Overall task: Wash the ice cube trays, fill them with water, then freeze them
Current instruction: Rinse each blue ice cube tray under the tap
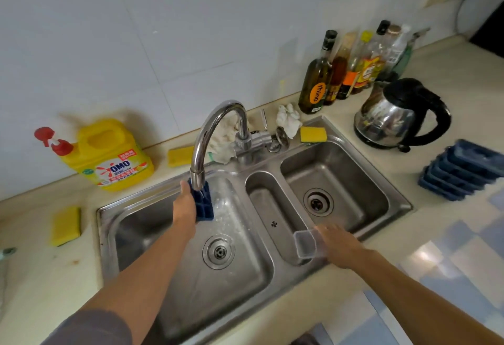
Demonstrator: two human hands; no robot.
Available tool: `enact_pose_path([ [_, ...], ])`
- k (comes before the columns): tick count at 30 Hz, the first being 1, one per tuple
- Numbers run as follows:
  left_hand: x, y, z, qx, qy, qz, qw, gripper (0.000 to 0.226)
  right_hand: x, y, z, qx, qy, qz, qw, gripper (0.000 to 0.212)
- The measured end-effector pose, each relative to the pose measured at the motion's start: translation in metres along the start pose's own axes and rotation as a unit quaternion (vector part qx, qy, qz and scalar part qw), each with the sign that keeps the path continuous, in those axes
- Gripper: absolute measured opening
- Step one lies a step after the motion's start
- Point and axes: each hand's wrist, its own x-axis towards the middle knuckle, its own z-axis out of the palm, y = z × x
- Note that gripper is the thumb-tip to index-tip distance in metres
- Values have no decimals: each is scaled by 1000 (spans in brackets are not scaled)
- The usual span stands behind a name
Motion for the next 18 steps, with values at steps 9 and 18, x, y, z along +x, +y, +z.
enact_pose_path([
  [9, -18, -11, -4, -10, -62, -3, 998, 36, -10, 1, 0, -71, 31, 28, 997, 81],
  [18, -21, -12, 7, -9, -38, -1, 999, 15, -7, 4, 1, -93, 30, 28, 995, 76],
])
